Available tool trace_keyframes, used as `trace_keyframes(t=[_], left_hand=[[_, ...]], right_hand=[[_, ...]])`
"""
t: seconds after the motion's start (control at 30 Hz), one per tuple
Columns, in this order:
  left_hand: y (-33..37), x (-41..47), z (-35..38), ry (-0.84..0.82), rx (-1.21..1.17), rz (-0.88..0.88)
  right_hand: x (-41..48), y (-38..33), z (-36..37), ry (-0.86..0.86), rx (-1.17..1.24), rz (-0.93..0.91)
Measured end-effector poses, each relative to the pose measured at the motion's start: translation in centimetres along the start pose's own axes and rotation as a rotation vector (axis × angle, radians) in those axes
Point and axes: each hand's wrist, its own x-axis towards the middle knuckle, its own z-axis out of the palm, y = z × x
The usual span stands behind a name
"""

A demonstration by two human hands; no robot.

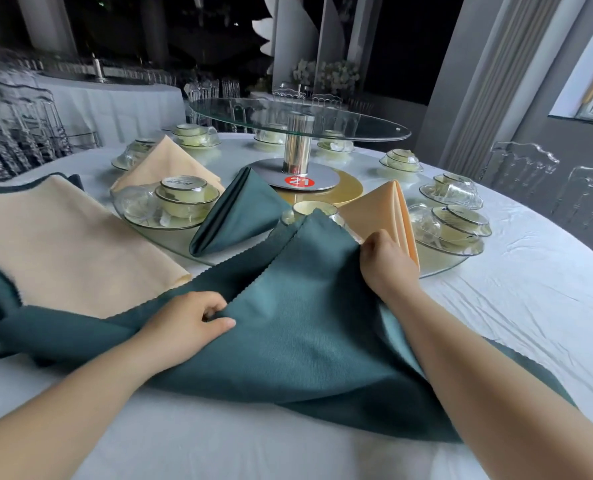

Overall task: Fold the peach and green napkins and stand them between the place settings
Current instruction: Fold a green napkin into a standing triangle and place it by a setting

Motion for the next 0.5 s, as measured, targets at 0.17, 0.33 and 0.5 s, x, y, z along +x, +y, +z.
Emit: trace_keyframes(t=[0.17, 0.33, 0.5], left_hand=[[0.5, 0.8, 0.2, 0.102, -0.006, 0.003], [0.7, 1.7, 0.7, 0.141, 0.068, -0.021], [0.6, 2.4, 0.3, 0.209, -0.089, 0.023]], right_hand=[[0.3, -0.3, 0.4, -0.055, 0.181, 0.024], [0.1, 0.2, 1.3, -0.064, 0.255, -0.114], [-0.3, -0.1, 0.2, 0.192, 0.231, -0.178]])
